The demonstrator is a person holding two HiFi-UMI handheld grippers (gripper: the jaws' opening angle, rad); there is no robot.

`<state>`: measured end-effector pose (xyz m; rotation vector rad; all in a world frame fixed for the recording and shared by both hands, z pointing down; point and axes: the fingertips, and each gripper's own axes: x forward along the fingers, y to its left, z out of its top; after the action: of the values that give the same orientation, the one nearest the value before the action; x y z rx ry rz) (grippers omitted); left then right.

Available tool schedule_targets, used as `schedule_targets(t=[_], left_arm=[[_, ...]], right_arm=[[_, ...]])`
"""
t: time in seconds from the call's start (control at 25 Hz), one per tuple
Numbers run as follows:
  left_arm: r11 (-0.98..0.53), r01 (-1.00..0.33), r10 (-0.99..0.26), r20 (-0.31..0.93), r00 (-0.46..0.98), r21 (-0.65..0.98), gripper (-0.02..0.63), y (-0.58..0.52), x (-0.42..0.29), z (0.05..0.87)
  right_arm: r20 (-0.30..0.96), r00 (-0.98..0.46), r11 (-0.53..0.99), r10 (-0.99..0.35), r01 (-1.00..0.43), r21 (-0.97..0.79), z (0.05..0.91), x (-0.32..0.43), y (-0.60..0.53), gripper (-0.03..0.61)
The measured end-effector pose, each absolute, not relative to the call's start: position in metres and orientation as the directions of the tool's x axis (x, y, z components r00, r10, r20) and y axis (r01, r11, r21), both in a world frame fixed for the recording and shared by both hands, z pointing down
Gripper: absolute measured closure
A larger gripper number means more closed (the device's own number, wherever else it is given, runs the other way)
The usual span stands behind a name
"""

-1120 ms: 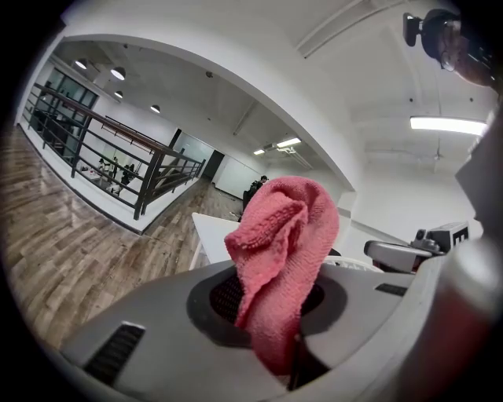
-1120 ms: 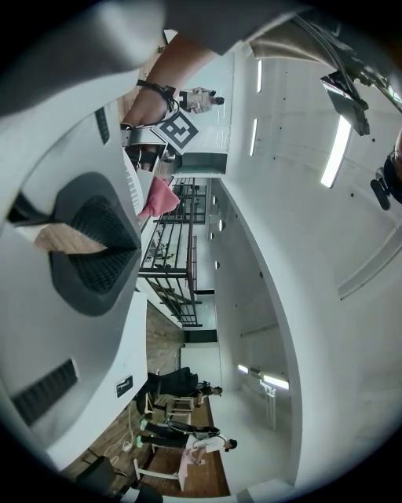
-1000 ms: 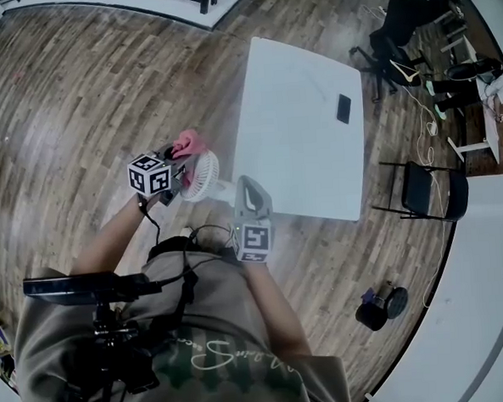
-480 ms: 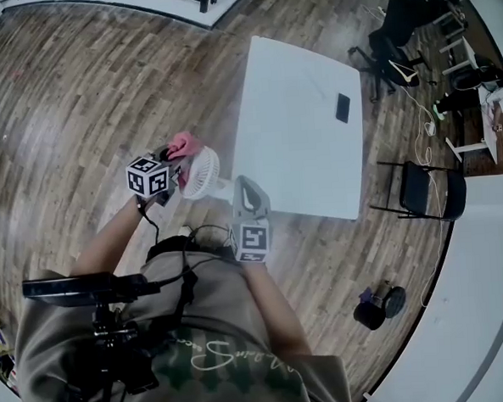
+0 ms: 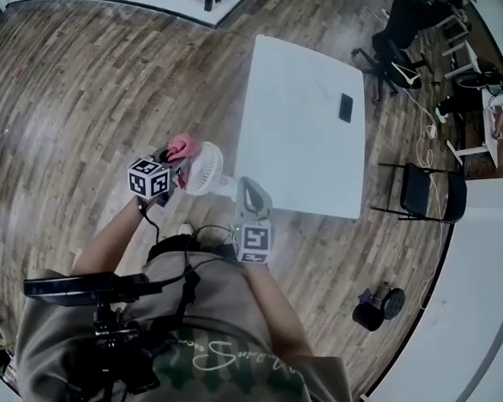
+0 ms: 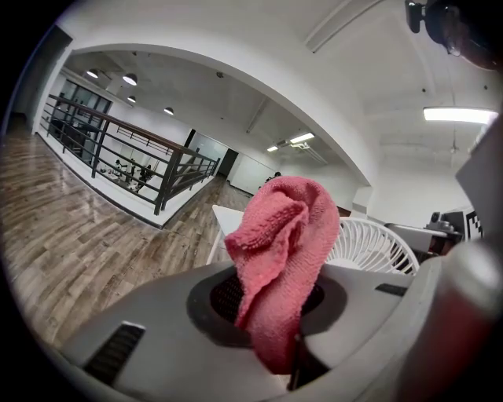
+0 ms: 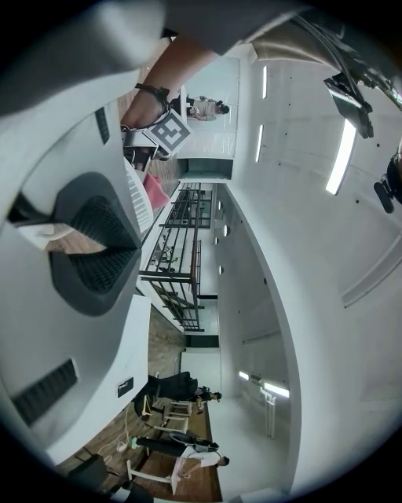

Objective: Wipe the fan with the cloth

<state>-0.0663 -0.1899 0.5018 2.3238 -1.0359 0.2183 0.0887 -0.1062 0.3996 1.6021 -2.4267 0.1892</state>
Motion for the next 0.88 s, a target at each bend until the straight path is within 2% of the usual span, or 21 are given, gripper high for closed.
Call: schedule_targets(t=[0.88], left_arm=[[-0.499,-0.717,-0.625,0.372,0.686,0.487,0.514,-0.121,-0.078,0.505]], right_arm=[[0.251,-0.410,0.417,-0.877,-0.908,-0.025,0.405,0.056,-0.057,0.552]])
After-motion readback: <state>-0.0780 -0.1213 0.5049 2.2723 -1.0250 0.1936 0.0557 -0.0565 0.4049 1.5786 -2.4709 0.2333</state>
